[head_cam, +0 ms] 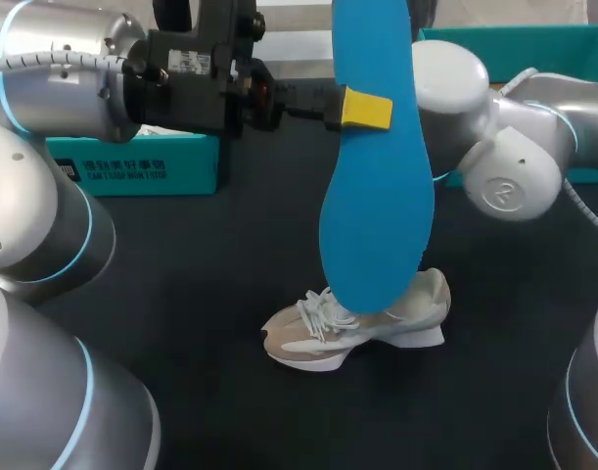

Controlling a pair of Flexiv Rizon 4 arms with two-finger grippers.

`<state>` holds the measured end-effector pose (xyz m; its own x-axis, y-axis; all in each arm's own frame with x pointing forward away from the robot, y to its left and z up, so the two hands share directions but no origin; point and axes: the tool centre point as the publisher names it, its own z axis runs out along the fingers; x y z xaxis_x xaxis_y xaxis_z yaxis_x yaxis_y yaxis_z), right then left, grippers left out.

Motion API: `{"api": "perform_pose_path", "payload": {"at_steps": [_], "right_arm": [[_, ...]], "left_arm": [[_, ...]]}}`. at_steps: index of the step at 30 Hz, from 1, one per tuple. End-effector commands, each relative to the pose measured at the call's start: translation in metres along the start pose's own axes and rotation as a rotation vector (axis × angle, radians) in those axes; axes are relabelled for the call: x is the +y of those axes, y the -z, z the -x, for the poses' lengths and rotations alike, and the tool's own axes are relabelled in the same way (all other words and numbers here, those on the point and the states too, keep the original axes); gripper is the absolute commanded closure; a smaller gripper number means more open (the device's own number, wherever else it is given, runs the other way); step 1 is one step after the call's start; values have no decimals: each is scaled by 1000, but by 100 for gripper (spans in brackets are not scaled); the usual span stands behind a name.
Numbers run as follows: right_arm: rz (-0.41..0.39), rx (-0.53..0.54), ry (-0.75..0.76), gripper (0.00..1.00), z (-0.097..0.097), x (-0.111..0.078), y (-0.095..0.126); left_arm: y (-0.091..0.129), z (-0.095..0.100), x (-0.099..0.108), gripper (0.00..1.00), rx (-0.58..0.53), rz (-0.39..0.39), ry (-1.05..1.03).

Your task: Take the shoe out of the shoebox, open the shoe tongue, remove and reinsert the insole, then place the shoe into the shoebox

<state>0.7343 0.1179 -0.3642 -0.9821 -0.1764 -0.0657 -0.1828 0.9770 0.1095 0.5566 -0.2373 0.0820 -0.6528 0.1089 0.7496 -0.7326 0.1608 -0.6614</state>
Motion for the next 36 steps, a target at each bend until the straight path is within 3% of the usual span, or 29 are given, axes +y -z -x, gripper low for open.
{"api": "perform_pose_path", "payload": {"at_steps": [1,5,7,8,9,19,27,33,35,36], "right_arm": [[1,13,3,52,3,9,-27],[16,27,-2,54,1,11,-32],[15,24,-9,73,1,11,-32],[13,23,-12,95,0,11,-31],[14,20,-16,100,0,10,-29],[-16,-10,-98,100,-14,1,-5],[-62,3,-485,100,-30,-5,17],[71,65,-872,100,-34,-16,19],[152,69,-930,100,-34,-19,24],[152,69,-930,100,-34,-19,24]], "left_arm": [[0,1,2,100,3,-3,-1],[0,1,2,100,3,-3,-1],[0,1,2,100,3,-3,-1],[0,1,2,100,3,-3,-1],[0,1,2,100,3,-3,-1],[0,1,2,100,3,-3,-1],[0,1,2,100,3,-3,-1],[0,1,2,100,3,-3,-1],[0,1,2,100,3,-3,-1],[0,1,2,100,3,-3,-1]]}}
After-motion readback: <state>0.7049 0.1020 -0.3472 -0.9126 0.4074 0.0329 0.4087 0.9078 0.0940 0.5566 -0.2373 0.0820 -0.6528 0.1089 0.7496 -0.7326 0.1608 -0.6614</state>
